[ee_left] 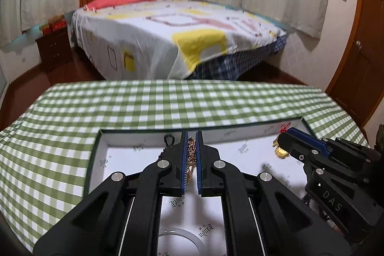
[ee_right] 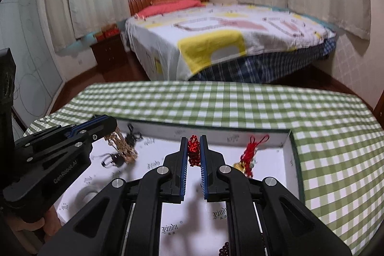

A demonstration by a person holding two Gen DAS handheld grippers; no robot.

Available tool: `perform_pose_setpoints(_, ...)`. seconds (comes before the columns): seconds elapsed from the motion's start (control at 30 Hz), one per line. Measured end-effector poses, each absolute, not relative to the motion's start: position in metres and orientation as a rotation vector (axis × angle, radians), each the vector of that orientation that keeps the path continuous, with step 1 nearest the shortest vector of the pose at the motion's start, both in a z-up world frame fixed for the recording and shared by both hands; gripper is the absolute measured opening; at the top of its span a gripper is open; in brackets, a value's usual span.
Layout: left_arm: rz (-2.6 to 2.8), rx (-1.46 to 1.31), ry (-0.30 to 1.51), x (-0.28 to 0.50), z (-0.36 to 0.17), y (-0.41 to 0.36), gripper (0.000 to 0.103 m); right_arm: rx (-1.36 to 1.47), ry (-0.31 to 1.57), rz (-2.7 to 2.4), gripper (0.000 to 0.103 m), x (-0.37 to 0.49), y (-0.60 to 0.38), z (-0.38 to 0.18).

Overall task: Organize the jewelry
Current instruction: 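Carry the gold chain and red knot into the tray and open both grippers, then withdraw both grippers from the tray toward the remaining jewelry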

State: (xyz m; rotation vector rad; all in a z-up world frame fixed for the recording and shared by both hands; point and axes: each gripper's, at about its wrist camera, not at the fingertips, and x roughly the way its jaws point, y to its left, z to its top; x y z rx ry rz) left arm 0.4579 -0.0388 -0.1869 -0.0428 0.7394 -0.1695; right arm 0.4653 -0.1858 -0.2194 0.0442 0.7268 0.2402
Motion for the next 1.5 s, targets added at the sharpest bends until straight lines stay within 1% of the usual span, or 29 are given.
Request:
perform_pose_setpoints(0.3,-0.18,-0.022,0.836,0.469,-0.209,-0.044,0.007,0.043,0.807,0.235,0.012,0.476,-0.186,-0.234)
perform_pose_setpoints(0.47,-0.178,-0.011,0.817,0.465,-0.207,-0.046,0.011,0.05,0.817,0.239,0.013,0.477,-0.187,-0.235)
perform_pose_setpoints(0.5,-0.177,-0.011,0.812,0.464,-0.206,-0.046,0.019,0.051,0.817,0.239,0.018,0.477,-0.187,-0.235)
perform_pose_setpoints(0.53,-0.172,-0.016,0.799,0.461,-0.204,-0.044,0.026,0.051,0.813,0.239,0.035,0.476,-0.187,-0.234)
perform_pose_setpoints(0.57,-0.169,-0.02,0.79,0.46,-0.202,-0.044,0.035,0.05,0.795,0.232,0.047,0.473,-0.188,-0.231)
perform_pose_setpoints(0.6,-0.167,-0.025,0.779,0.458,-0.2,-0.043,0.037,0.046,0.773,0.228,0.048,0.47,-0.188,-0.229)
perform_pose_setpoints(0.67,-0.167,-0.032,0.757,0.452,-0.194,-0.041,0.039,0.035,0.748,0.225,0.048,0.466,-0.187,-0.224)
perform_pose_setpoints(0.8,-0.159,-0.033,0.712,0.443,-0.184,-0.04,0.054,0.034,0.69,0.224,0.048,0.456,-0.189,-0.212)
perform_pose_setpoints(0.9,-0.151,-0.035,0.693,0.438,-0.178,-0.039,0.059,0.019,0.65,0.218,0.049,0.447,-0.189,-0.204)
perform_pose_setpoints(1.2,-0.13,-0.061,0.624,0.402,-0.15,-0.025,0.062,0.031,0.569,0.198,0.049,0.409,-0.199,-0.18)
perform_pose_setpoints(1.5,-0.107,-0.053,0.575,0.336,-0.134,-0.012,0.063,0.051,0.53,0.158,0.049,0.343,-0.211,-0.173)
